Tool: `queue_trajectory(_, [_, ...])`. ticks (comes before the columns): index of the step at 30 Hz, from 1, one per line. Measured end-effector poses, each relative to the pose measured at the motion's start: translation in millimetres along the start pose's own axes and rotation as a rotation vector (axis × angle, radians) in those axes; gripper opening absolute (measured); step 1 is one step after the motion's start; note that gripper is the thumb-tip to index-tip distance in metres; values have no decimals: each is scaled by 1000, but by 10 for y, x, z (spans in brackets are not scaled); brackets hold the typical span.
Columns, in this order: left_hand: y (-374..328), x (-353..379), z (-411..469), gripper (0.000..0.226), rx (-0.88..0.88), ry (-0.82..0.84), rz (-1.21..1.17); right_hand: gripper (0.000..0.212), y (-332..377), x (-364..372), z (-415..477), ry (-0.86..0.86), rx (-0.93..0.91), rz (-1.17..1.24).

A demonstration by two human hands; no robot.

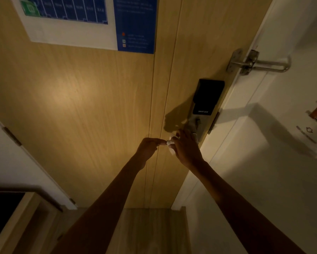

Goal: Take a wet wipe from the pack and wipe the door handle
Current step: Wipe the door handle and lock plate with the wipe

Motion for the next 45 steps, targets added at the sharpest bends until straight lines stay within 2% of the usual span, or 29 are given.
queue_trajectory(2, [-1,-7,-9,44,2,-6,-23,20,-58,-34,-51,-52,-22,-11])
queue_trajectory(5, [-5,-8,-5,28,-11,-32,-18,21,-74,10,-56,-42,5,-15])
queue_trajectory(13, [-90,-21,78,32,-36,-32,70,22,-29,-20,-83,-32,-19,52])
queue_trajectory(18, [-123,-43,50,28,-18,-26,104,14,111,-108,9,24,-40,86])
queue_trajectory(23, [-113,-68,96,26,-14,38,68,21,-4,-108,-25,45,1,175])
queue_trajectory(27, [-157,-67,78,29,-81,41,28,19,58,-95,20,85,-20,175])
queue_trajectory(32, [-149,-56,71,17,-188,-12,-25,19,-1,-114,-18,59,-2,174])
queue_trajectory(35, [-170,-67,31,20,-169,-10,-62,16,26,-100,13,43,-21,169])
queue_trajectory(37, [-185,-63,11,25,-172,-2,-103,15,96,-83,41,96,-30,249])
queue_trajectory(42, [-158,-48,-9,35,-225,29,-168,22,44,-109,6,67,-4,329])
queue_trajectory(45, [-135,-36,-26,34,-278,30,-203,23,55,-96,41,107,-5,330])
Point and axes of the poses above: each hand's wrist, its own z-axis towards the middle knuckle, its own x-axis out of the palm, y = z × x, the point moved 4 cm from there along z, towards the middle knuckle, and after that the axes turned 9 degrees about z, right-handed, at the moved point
